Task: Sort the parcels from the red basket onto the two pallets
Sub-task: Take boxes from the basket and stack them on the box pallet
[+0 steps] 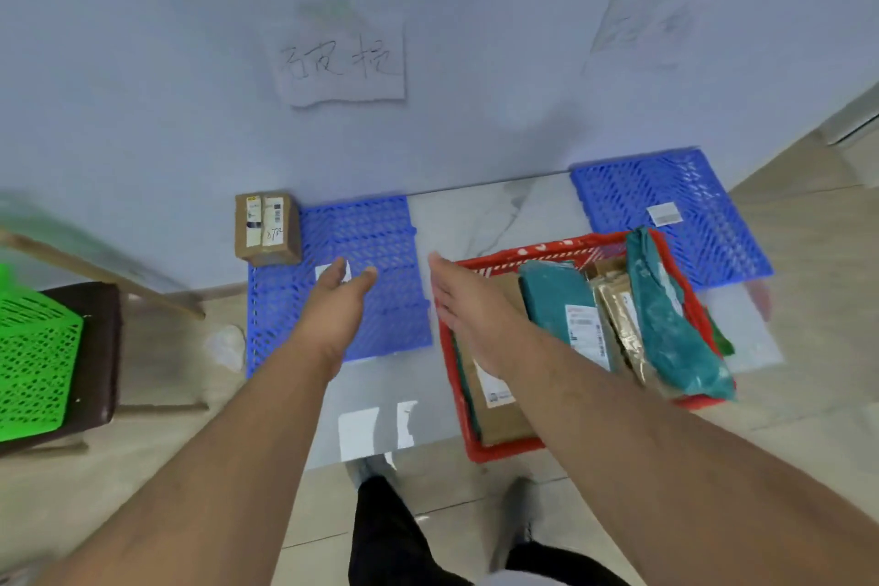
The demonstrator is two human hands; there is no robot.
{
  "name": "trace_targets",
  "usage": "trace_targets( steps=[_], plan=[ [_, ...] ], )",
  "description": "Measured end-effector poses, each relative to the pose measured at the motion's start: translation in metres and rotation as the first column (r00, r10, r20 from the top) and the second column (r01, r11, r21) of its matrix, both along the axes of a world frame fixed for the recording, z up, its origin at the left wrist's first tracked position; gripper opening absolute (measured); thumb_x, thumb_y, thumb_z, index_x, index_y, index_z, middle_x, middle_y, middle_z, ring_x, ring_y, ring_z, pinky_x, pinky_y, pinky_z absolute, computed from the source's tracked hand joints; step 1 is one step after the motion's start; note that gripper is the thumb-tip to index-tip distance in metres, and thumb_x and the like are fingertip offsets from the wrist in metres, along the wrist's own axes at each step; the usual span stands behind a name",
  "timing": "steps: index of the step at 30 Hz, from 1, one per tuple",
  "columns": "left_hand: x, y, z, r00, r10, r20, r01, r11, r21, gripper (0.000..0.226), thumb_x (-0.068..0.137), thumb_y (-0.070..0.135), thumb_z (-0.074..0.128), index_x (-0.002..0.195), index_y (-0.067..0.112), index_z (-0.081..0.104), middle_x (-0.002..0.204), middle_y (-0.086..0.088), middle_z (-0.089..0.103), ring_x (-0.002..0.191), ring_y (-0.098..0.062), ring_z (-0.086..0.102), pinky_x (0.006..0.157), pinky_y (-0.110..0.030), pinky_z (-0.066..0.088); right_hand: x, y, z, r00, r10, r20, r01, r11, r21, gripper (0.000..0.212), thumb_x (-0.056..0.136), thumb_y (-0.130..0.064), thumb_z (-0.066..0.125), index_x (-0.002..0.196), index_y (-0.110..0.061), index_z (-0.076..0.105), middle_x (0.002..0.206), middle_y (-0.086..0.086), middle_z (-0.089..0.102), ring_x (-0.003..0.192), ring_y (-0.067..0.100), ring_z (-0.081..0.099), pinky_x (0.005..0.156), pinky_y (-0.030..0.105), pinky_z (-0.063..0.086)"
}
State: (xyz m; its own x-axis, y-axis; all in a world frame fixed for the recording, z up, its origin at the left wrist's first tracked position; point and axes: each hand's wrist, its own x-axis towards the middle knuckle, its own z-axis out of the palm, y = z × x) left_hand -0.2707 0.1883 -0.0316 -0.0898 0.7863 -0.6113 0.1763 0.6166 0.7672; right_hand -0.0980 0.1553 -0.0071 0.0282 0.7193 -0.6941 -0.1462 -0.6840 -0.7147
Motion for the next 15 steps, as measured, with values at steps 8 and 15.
trace_targets(
  steps=[8, 15],
  plan=[
    [0.139, -0.095, 0.031, 0.989, -0.148, 0.02, 0.148, 0.989, -0.021, 0.071, 0.101, 0.036, 0.067, 0.163, 0.021, 0.034, 0.164, -0.001, 0.042, 0.137, -0.016, 0.049, 0.11, -0.028, 0.034, 0.139, -0.1, 0.019, 0.997, -0.074, 0.006, 0.074, 0.997, -0.027, 0.069, 0.096, -0.068, 0.056, 0.147, -0.023, 0.06, 0.149, 0.002, 0.064, 0.137, 0.02, 0.06, 0.121, 0.042, 0.043],
    [0.2, -0.118, 0.044, 0.955, -0.294, 0.045, 0.297, 0.95, -0.095, 0.031, 0.107, 0.028, 0.059, 0.138, 0.025, 0.056, 0.125, 0.017, 0.065, 0.091, 0.002, 0.061, 0.067, -0.006, 0.047, 0.203, -0.13, 0.024, 0.969, -0.246, -0.002, 0.246, 0.969, -0.024, 0.03, 0.111, -0.048, 0.048, 0.135, -0.034, 0.058, 0.126, -0.007, 0.069, 0.124, 0.013, 0.062, 0.111, 0.03, 0.044]
  ],
)
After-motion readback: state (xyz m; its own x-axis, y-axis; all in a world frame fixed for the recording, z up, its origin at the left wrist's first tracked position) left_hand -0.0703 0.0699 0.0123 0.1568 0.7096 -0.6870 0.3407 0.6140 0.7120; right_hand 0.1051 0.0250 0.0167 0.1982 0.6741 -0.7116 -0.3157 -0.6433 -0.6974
